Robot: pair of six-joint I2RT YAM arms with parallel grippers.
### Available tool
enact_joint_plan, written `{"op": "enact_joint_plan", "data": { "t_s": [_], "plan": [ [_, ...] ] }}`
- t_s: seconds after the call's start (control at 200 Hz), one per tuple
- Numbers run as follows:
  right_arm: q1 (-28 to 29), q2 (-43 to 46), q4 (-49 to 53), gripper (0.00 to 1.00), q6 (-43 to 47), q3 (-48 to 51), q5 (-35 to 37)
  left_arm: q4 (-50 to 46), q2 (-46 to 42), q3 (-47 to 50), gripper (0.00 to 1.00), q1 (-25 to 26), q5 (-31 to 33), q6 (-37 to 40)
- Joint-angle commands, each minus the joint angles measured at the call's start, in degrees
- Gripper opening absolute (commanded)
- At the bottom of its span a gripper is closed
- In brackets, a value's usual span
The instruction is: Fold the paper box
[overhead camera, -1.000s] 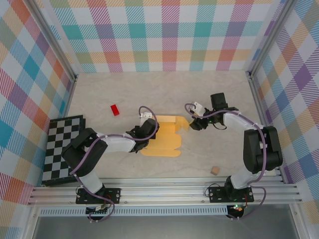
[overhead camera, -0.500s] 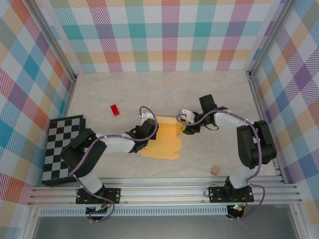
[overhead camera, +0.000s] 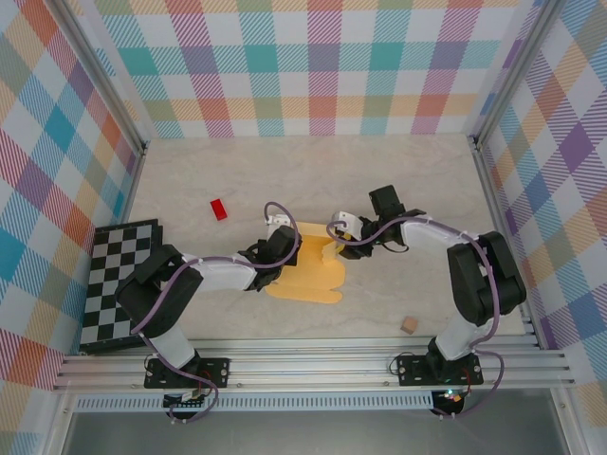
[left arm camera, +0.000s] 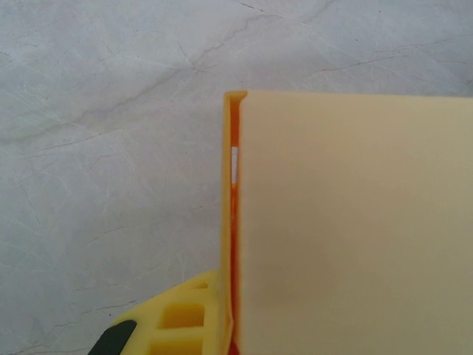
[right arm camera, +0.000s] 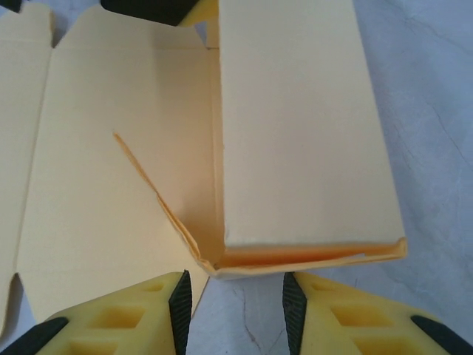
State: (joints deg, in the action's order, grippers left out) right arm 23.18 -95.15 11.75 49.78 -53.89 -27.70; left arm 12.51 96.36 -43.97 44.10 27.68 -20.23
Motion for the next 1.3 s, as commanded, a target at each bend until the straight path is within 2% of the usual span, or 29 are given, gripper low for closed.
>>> {"op": "enact_joint_plan", "data": {
  "t_s": [0.0,0.14,0.465,0.79,0.885,1.025,1.09,1.14,1.2,1.295],
  "plan": [
    [2.85,2.38,-11.99,0.41,-12.11,2.9,7.67,-0.32,-1.53,-0.99,0.0,-0.2,-1.65,-2.87],
    [4.24,2.44,-14.24,0.41,-19.84,2.37,14.95,-0.3,-1.39,-1.12,0.0,0.02,-2.29,-3.32],
    [6.08,0.83,-19.02,0.39,-32.41,0.59,20.25,-0.88,-2.26,-1.11,0.0,0.52,-4.36,-5.61],
    [10.48,-2.09,-26.35,0.12,-39.84,2.34,32.16,-1.87,-4.33,-1.49,0.0,0.81,-7.57,-8.67],
    [11.91,-3.0,-25.6,0.0,-43.45,1.2,38.58,-2.58,-4.85,-1.95,0.0,0.97,-8.11,-10.08],
    [13.35,-5.15,-13.48,0.0,-56.98,-4.08,55.13,-8.21,-5.25,-4.27,0.0,1.38,-5.86,-13.04],
    [14.22,-6.17,-9.88,0.0,-60.89,-5.56,59.17,-11.84,-4.87,-5.96,0.0,1.6,-4.81,-14.52],
    [14.54,-6.52,-9.51,0.0,-62.71,-5.57,58.59,-13.81,-4.4,-7.21,0.0,1.55,-4.24,-15.21],
    [14.53,-6.81,-11.57,0.0,-63.39,-4.74,54.0,-15.3,-3.88,-8.09,0.0,1.58,-3.33,-15.69],
    [14.44,-6.48,-18.17,0.1,-61.31,-1.93,45.88,-17.0,-3.55,-9.26,0.0,1.58,-2.28,-15.74]
  ]
}}
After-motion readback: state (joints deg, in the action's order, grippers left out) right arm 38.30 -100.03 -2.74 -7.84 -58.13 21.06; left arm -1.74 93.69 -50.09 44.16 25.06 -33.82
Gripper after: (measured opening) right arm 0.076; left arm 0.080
